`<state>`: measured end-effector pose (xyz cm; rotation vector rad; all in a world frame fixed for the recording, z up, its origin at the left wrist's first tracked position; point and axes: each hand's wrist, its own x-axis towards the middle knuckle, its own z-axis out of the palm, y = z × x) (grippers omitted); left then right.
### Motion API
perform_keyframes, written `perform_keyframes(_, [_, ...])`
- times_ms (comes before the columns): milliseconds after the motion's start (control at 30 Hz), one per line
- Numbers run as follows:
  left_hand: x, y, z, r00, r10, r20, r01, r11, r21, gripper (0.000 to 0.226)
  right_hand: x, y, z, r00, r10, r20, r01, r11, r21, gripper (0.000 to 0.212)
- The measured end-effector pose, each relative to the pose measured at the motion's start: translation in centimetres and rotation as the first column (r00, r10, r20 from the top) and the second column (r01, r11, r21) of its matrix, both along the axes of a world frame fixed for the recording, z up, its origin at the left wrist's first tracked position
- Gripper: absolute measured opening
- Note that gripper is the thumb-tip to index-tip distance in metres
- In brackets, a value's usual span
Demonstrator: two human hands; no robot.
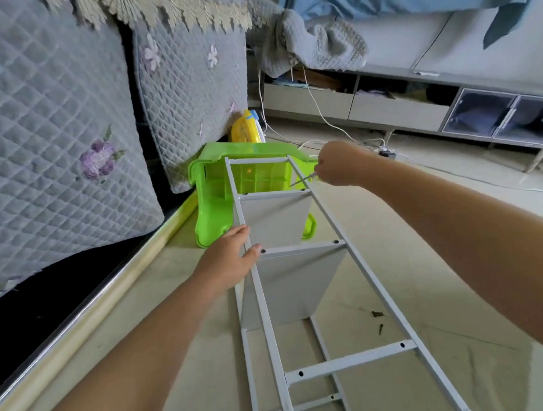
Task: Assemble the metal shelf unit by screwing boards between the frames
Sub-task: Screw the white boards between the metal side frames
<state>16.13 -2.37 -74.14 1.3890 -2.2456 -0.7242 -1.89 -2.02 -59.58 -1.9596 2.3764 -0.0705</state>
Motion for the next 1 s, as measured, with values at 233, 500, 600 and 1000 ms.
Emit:
perform_keyframes(233, [-5.3, -5.4, 0.8, 0.931, 0.020, 0.364, 0.024, 0.993, -0.116, 0.048, -7.1, -1.8, -4.1, 0.996, -0.001, 0.084, 0.024, 0.961, -0.276, 0.026])
perform_keyframes(500, [-7.5, -10.3, 0.2, 0.831, 0.140, 0.538, -0.034, 0.979, -0.202, 0.040, -7.4, -5.3, -5.2, 0.944, 0.155, 0.292, -0.034, 0.925, -0.379, 0.018])
perform_keyframes(600, [-7.1, -10.8, 0.1, 0.811, 0.217, 0.543, -0.064, 0.956, -0.286, 0.034, -7.9, -5.9, -5.7, 0.940, 0.195, 0.281, -0.069, 0.912, -0.404, 0.016])
perform_keyframes(1000, [-5.4, -13.6, 1.0, 0.839, 0.252, 0.483, -0.119, 0.950, -0.289, 0.034, -7.2, -6.3, -5.5, 0.924, 0.217, 0.315, -0.054, 0.890, -0.454, 0.014])
